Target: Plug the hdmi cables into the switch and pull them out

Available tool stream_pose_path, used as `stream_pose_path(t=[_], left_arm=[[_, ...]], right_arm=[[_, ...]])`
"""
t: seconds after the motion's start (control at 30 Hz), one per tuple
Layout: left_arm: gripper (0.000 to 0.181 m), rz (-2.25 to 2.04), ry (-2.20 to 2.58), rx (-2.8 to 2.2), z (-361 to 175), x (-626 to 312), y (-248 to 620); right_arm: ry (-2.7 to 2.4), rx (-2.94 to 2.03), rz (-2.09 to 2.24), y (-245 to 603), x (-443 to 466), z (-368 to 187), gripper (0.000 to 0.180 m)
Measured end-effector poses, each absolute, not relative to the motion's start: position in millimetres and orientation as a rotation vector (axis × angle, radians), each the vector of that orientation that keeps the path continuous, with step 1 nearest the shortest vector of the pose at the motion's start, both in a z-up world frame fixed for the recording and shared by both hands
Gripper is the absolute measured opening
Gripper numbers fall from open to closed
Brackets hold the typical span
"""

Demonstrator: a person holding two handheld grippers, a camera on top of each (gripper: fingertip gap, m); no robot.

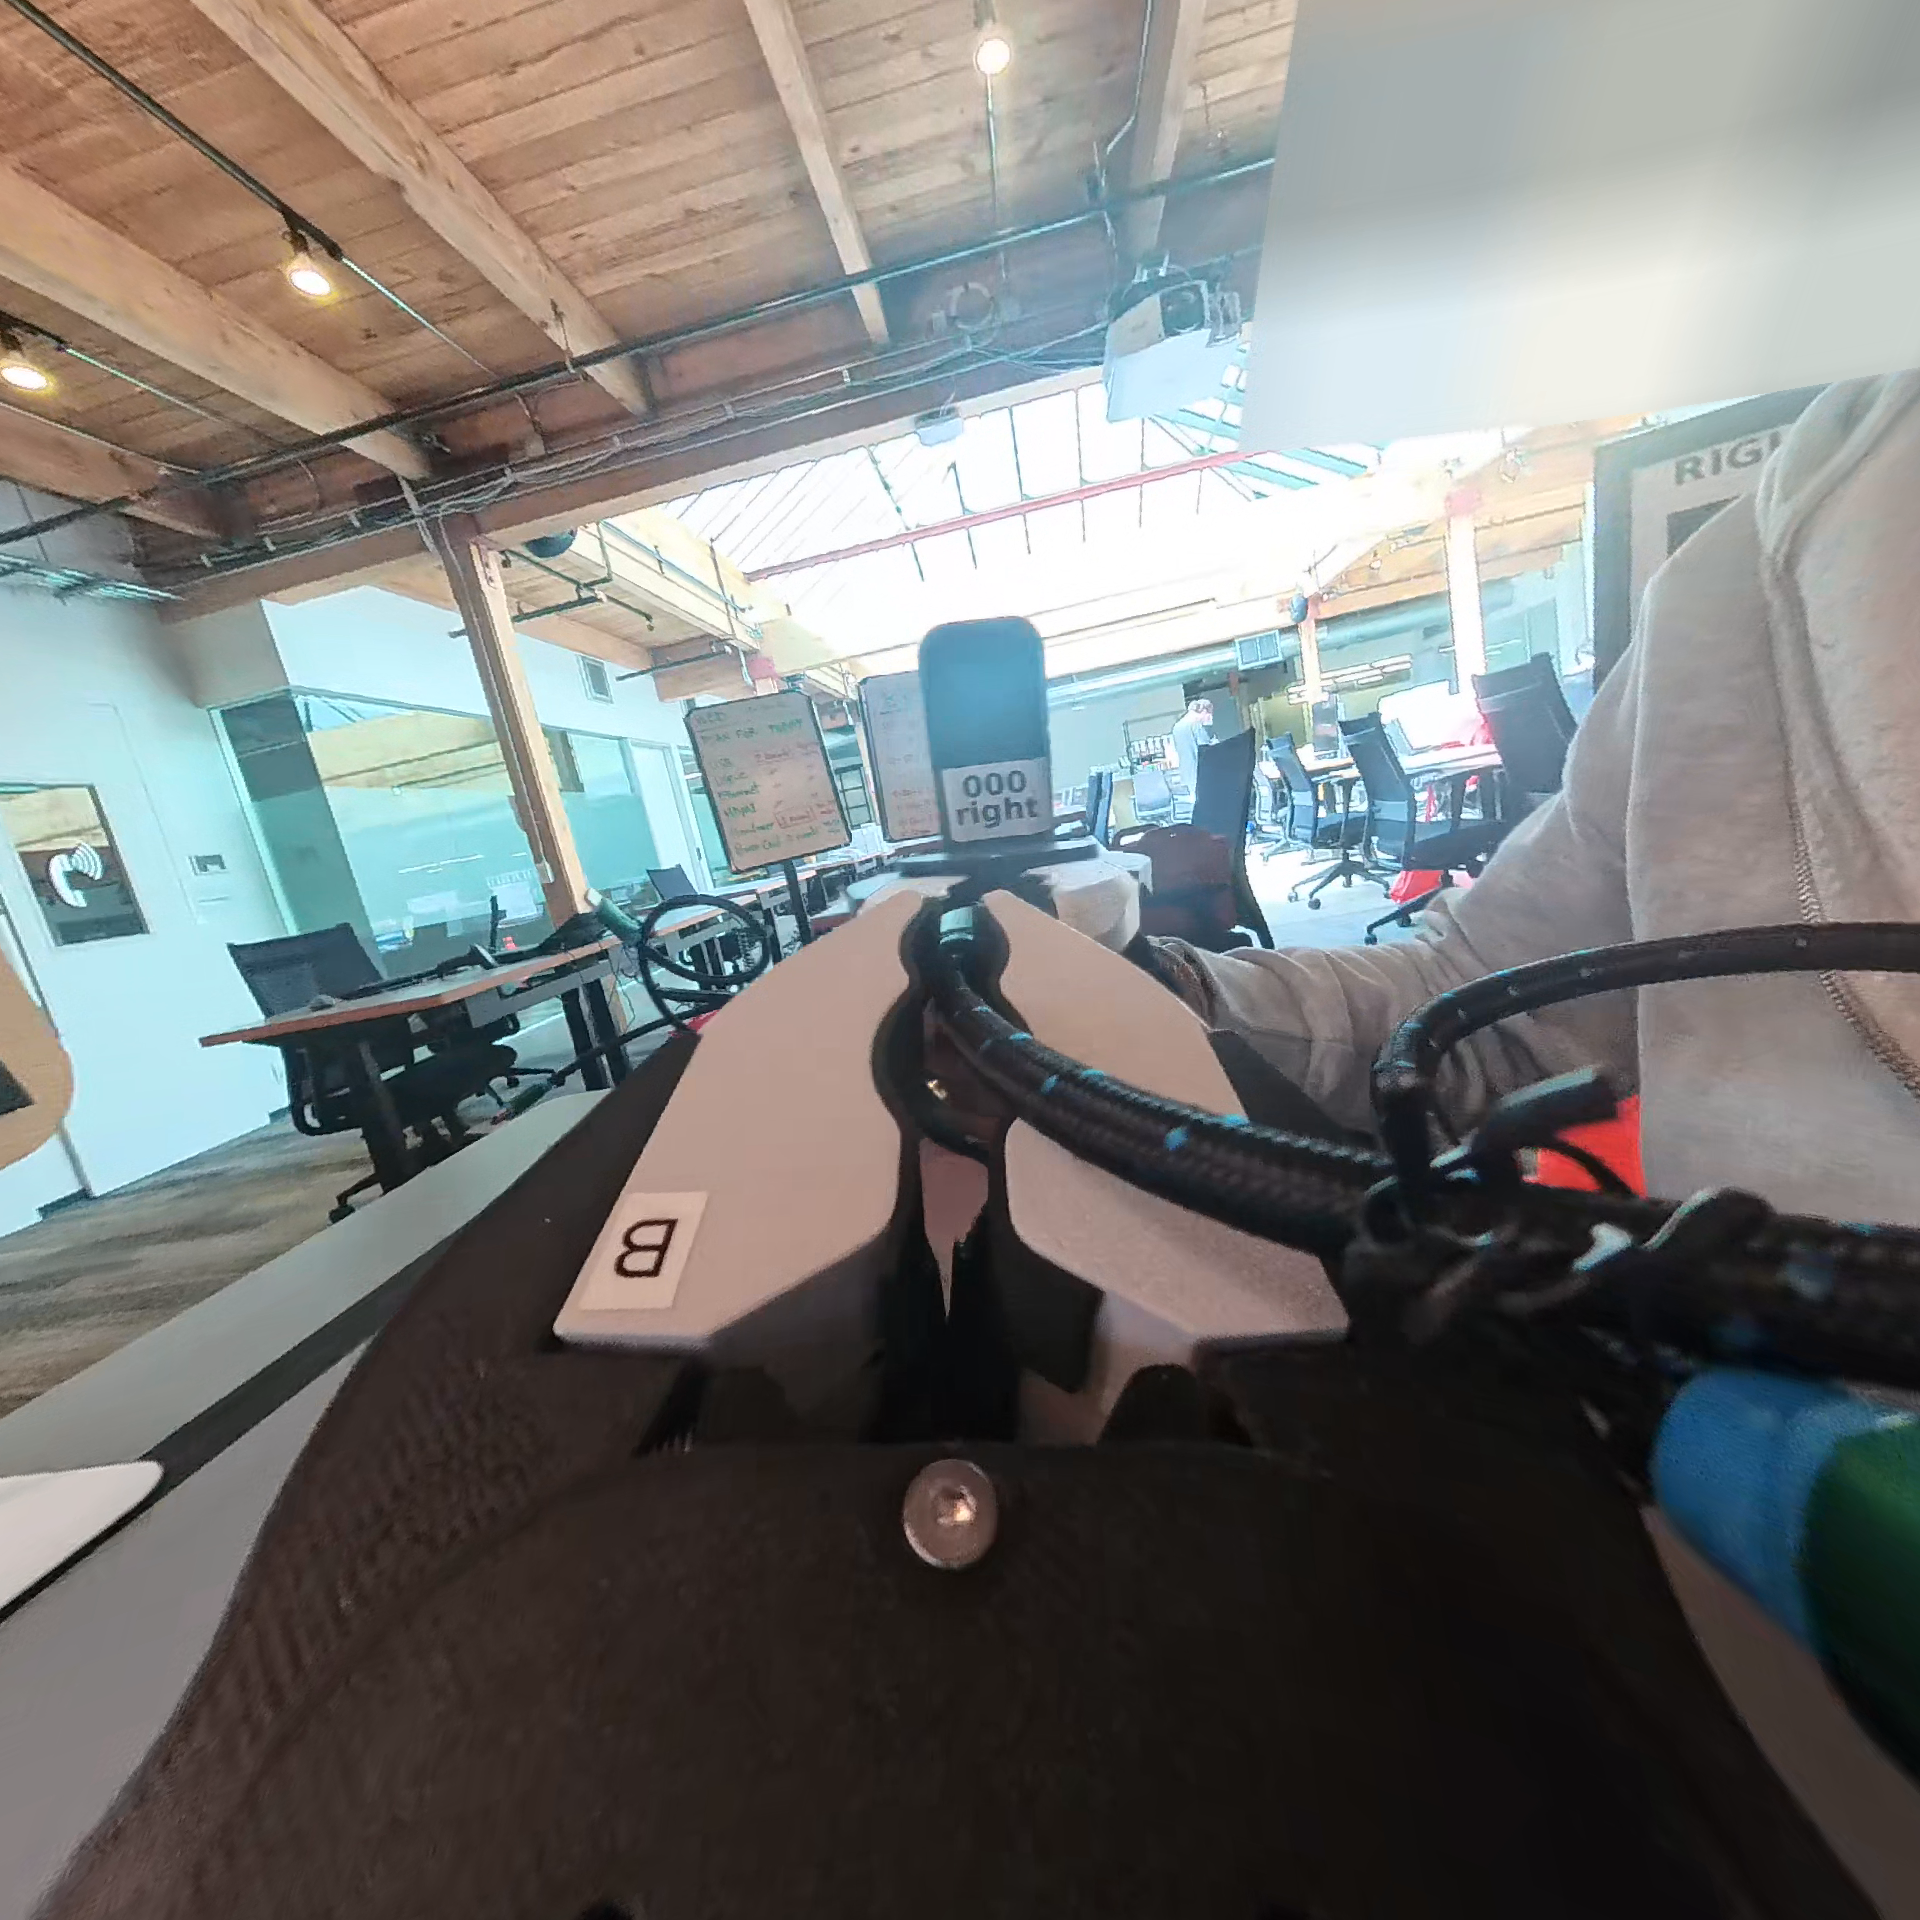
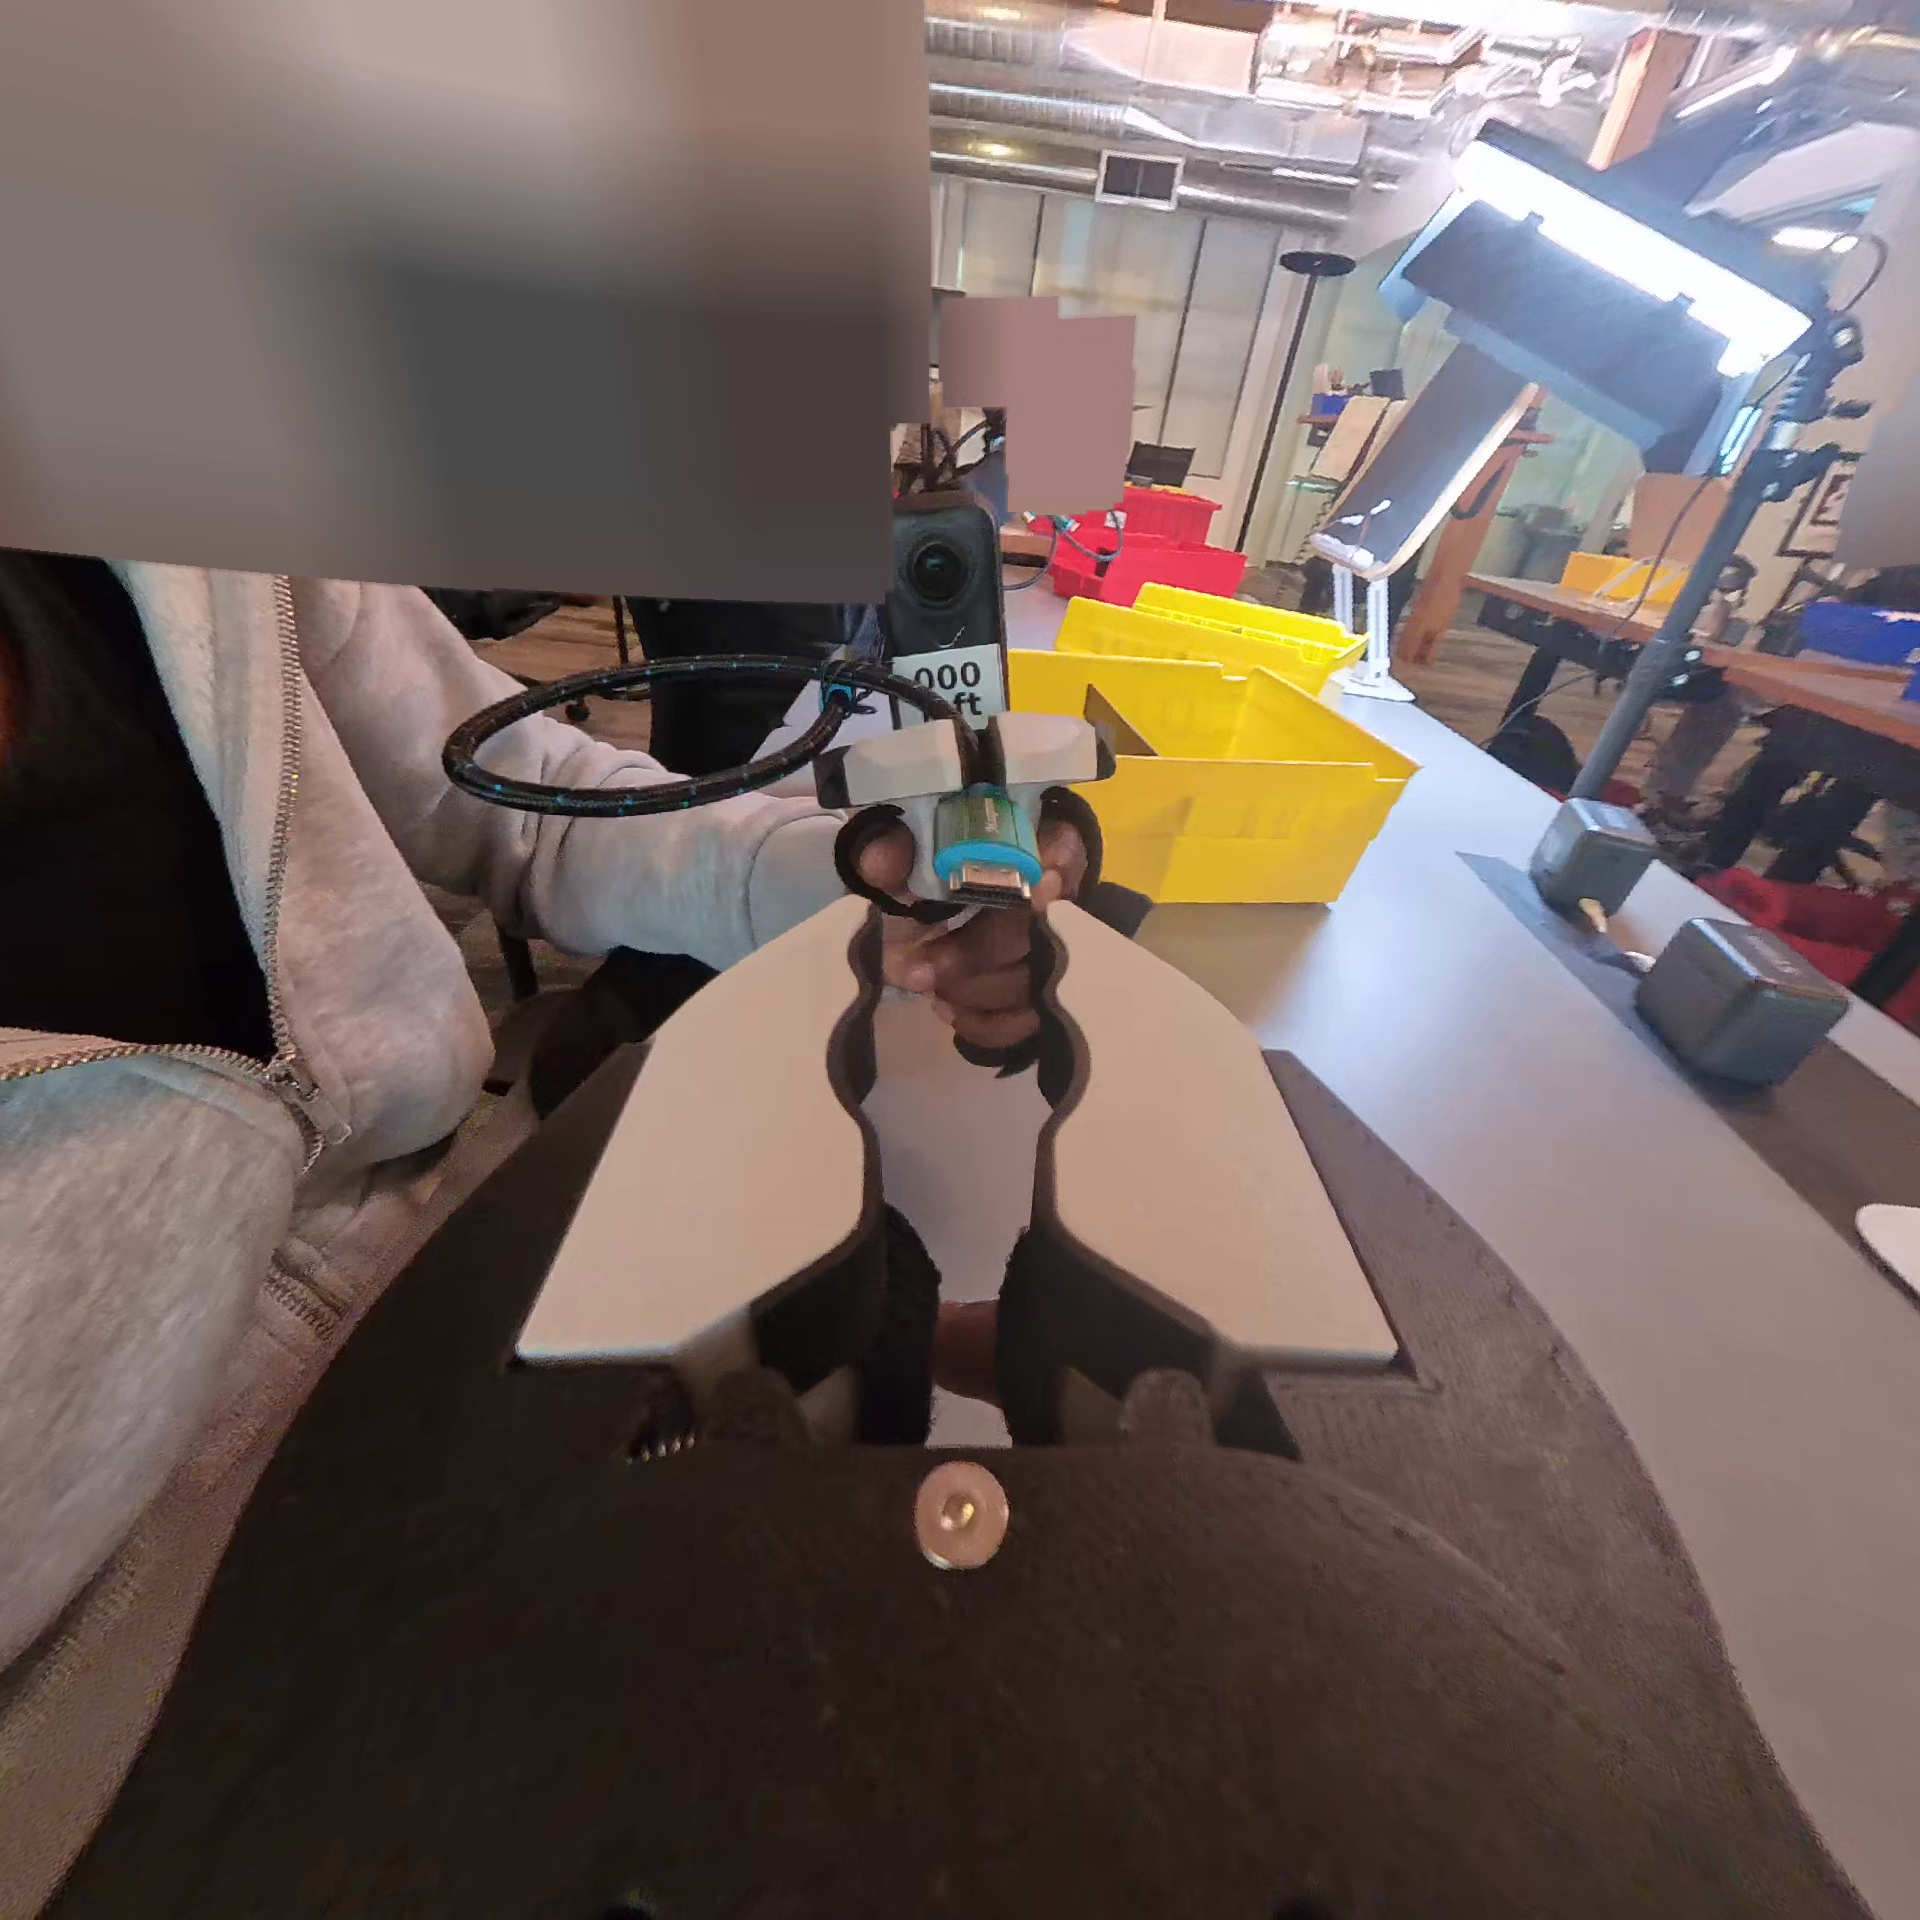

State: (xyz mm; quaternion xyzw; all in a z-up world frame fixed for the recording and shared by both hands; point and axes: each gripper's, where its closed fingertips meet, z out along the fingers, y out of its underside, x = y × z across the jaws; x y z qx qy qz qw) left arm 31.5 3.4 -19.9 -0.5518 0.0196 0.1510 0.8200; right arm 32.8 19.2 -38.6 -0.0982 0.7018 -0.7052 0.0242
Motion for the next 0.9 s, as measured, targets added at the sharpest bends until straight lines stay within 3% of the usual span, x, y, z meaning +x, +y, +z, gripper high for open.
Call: stream_pose_path(t=[0.63,0.7,0.9], left_arm=[[0.005,0.311,0.048,-1.229,-27,32,7],[0.021,0.292,0.023,-1.255,-30,30,9],[0.032,0.261,0.015,-1.374,-44,29,16]], right_arm=[[2.189,-0.254,-2.214,21,29,-37,0.014],[2.199,-0.267,-2.202,21,30,-39,0.014],[2.212,-0.260,-2.183,18,30,-43,0.014]])
